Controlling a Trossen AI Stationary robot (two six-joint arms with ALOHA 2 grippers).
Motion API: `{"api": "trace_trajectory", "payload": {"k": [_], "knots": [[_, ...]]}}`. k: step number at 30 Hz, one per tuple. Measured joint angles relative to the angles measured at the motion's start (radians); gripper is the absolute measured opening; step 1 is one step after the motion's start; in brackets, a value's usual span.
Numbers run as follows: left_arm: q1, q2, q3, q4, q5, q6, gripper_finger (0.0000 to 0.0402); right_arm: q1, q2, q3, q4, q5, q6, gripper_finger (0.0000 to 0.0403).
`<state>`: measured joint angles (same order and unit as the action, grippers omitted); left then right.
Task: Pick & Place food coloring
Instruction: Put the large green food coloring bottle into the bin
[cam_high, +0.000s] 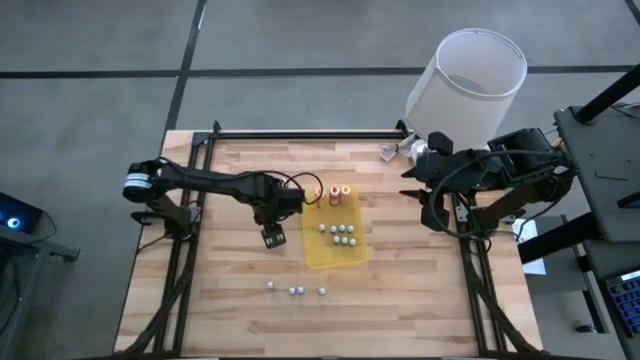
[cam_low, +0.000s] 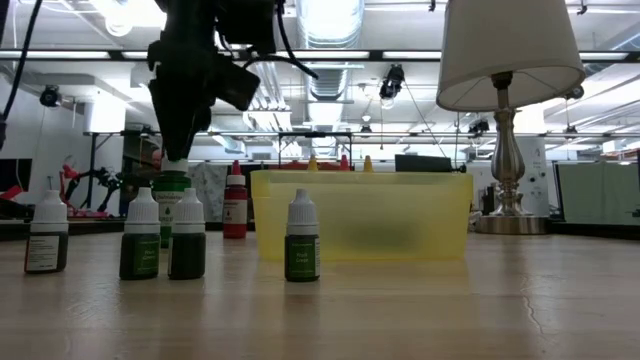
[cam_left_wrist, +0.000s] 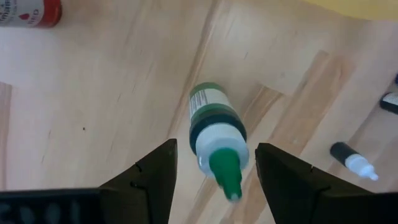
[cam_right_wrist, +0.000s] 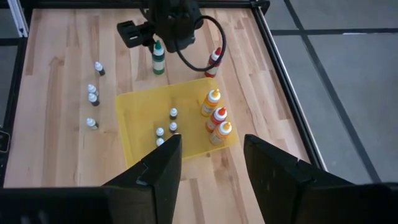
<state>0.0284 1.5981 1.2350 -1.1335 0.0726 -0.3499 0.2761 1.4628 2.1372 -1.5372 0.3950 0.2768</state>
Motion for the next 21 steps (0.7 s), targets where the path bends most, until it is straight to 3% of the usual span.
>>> {"api": "trace_trajectory", "payload": {"k": [15,21], "knots": [[0.000,0.051,0.000,-0.001,-0.004,0.005,0.0187,0.000,0.000,-0.002,-0.002,0.000,0.000,0.0167],[0.000,0.051,0.000,-0.009,-0.004,-0.001,0.0142,0.000,0.000,-0.004,-0.002,0.000,-0.007,0.0167]]}}
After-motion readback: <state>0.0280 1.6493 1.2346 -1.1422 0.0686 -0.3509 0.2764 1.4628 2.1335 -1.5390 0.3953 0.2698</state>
